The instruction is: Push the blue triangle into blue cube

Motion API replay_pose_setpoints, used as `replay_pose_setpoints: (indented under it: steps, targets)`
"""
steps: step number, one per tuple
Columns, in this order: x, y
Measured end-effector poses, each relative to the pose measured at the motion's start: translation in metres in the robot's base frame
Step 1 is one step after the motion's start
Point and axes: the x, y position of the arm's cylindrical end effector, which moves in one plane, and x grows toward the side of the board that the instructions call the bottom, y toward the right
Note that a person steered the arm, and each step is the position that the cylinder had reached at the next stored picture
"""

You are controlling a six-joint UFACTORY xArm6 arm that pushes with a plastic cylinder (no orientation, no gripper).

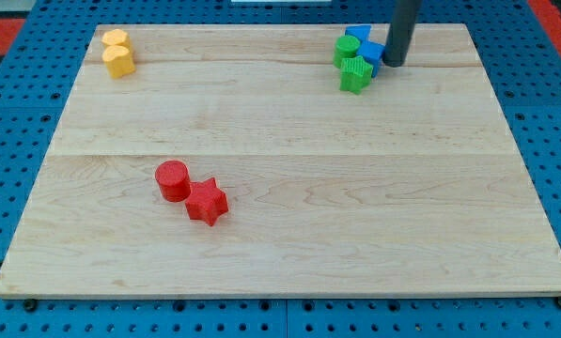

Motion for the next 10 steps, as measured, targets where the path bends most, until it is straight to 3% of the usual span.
replay_pose_setpoints:
  steps: [2,3,5,6,8,9,10]
  targets:
    - [-0.001,-0.086]
    - [-0.006,-0.024]
    - [-0.038,0.020]
    - [-0.056,0.018]
    - [-0.042,-0.021]
    - [-0.064,0.003]
    - [-0.076,-0.019]
